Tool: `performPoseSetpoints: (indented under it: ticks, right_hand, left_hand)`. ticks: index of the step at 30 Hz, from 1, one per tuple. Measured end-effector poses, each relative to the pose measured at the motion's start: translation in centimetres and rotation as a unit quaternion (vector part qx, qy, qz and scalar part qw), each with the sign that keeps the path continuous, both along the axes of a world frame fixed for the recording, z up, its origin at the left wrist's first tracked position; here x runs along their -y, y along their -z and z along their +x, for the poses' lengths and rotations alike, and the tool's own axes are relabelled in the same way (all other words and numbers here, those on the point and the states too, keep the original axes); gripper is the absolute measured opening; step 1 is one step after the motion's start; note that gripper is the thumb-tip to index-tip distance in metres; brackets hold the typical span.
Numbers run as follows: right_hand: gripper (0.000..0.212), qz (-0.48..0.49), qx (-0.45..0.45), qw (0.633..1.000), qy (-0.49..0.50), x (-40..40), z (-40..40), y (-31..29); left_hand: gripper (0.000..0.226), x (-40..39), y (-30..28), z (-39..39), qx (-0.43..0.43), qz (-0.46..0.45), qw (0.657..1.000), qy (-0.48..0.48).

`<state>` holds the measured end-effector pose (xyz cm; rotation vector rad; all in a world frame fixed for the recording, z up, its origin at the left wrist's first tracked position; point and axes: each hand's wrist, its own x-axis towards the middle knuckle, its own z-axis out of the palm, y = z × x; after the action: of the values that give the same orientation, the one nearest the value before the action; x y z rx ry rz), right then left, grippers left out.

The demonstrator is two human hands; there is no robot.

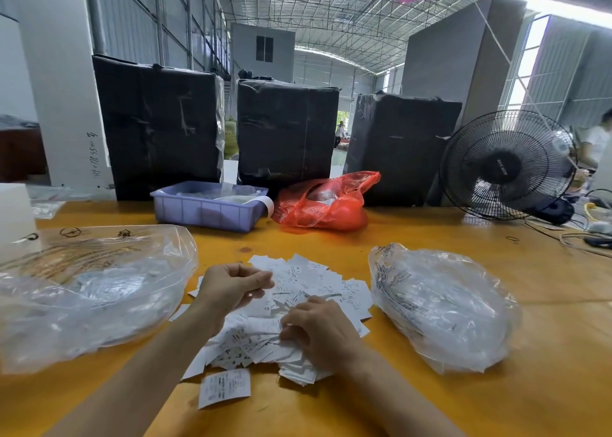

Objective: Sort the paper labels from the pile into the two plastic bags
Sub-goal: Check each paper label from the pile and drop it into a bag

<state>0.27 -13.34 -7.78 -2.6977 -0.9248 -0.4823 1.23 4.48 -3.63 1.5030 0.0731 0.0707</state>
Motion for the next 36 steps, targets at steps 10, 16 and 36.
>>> performPoseSetpoints:
  ticks: [10,16,36]
  right_hand:
    - [0.017,0.172,-0.005,0.984,0.047,0.6,0.4,-0.1]
    - [0.012,0.161,-0.074,0.984,0.015,1.6,0.6,-0.7]
    - [0.014,0.366,0.149,0.919,-0.002,3.1,0.7,-1.8]
  left_hand:
    - [0.012,-0.1,-0.1,0.0,-0.001,-0.009,1.000,0.000]
    - [0.014,-0.1,0.0,-0.1,-0.002,0.009,1.000,0.000]
    - [0.042,0.5,-0.7,-0.6,-0.074,-0.011,0.990,0.121]
